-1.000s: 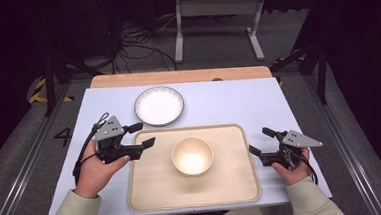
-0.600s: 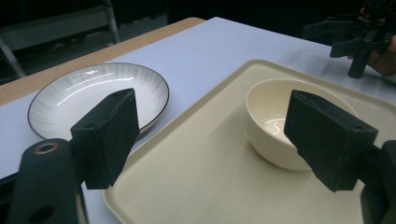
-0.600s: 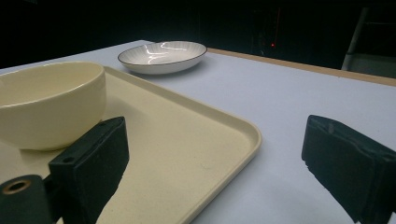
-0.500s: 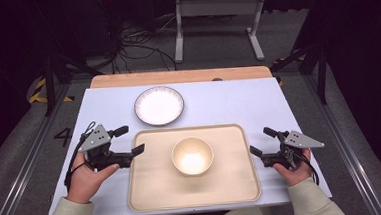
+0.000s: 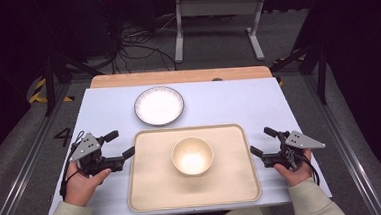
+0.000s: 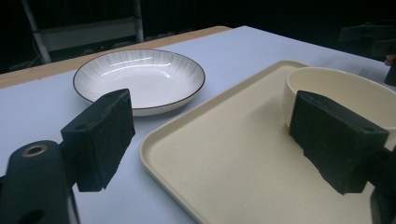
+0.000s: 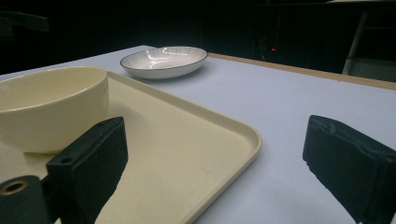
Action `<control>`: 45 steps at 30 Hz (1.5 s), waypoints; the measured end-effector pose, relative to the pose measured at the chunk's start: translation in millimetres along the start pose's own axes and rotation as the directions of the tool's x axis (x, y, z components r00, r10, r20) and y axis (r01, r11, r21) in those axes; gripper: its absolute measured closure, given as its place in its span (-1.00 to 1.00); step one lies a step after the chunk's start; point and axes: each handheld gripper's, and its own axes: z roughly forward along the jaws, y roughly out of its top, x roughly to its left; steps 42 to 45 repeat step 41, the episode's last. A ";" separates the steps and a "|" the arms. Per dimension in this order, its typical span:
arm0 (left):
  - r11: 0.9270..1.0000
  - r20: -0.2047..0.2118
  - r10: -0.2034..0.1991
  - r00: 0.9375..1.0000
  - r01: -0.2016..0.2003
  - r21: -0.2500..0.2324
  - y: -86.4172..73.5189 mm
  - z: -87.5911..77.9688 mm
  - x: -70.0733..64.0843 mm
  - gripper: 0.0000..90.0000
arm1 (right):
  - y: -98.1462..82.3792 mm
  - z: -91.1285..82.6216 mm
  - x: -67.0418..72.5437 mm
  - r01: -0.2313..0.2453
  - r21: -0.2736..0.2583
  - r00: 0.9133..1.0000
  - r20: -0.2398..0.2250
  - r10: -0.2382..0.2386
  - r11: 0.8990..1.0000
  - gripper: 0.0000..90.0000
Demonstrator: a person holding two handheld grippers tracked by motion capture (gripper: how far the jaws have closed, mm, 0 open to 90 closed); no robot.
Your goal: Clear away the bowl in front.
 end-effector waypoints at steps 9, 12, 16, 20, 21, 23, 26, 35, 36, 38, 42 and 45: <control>1.000 -0.040 0.016 0.999 -0.016 0.009 -21.4 0.2 1.7 -0.64 | -0.4 -1.0 -0.2 -0.003 -0.009 1.000 0.001 0.003 1.000 -0.84; 1.000 -0.047 0.016 0.999 -0.016 0.014 -26.1 0.8 2.6 -0.65 | -0.4 -1.0 0.0 0.001 -0.010 1.000 0.002 0.000 1.000 -0.84; 1.000 -0.076 0.021 0.997 -0.020 0.011 -29.9 0.1 3.3 -0.64 | -0.5 -1.1 -0.1 0.001 -0.012 1.000 0.001 -0.001 1.000 -0.84; 1.000 -0.072 0.007 0.997 -0.007 0.004 -33.0 0.0 3.9 -0.65 | -0.5 -1.2 0.0 0.003 -0.013 1.000 0.000 -0.003 1.000 -0.84; 1.000 -0.067 0.000 0.998 0.001 0.007 -34.3 0.2 3.7 -0.65 | -0.5 -1.2 0.0 0.003 -0.013 1.000 0.000 -0.003 1.000 -0.84; 1.000 -0.068 -0.009 0.998 0.010 0.013 -37.3 1.3 3.8 -0.65 | -0.5 -1.3 -0.1 0.002 -0.012 1.000 -0.001 -0.002 1.000 -0.84; 1.000 -0.067 -0.019 0.998 0.019 0.004 -37.8 0.3 5.0 -0.65 | -0.6 -1.4 0.0 0.003 -0.014 1.000 -0.001 -0.003 1.000 -0.84; 1.000 -0.074 -0.024 0.997 0.025 0.009 -37.9 0.7 5.4 -0.71 | -0.8 -1.7 0.7 0.005 -0.015 1.000 0.002 -0.005 1.000 -0.84; 1.000 -0.074 -0.025 0.997 0.026 0.009 -38.0 0.7 5.4 -0.72 | -0.8 -1.7 0.8 0.005 -0.015 1.000 0.002 -0.005 1.000 -0.84; 1.000 -0.078 -0.027 0.997 0.028 0.010 -38.0 0.8 5.1 -0.72 | -0.8 -1.6 0.8 0.008 -0.017 1.000 0.001 -0.008 1.000 -0.84; 1.000 -0.078 -0.025 0.997 0.026 0.010 -37.9 0.8 5.1 -0.72 | -0.7 -1.4 0.7 0.008 -0.014 1.000 0.002 -0.008 1.000 -0.84; 1.000 -0.078 -0.025 0.997 0.026 0.010 -37.9 0.8 5.1 -0.72 | -0.7 -1.4 0.7 0.008 -0.014 1.000 0.002 -0.008 1.000 -0.84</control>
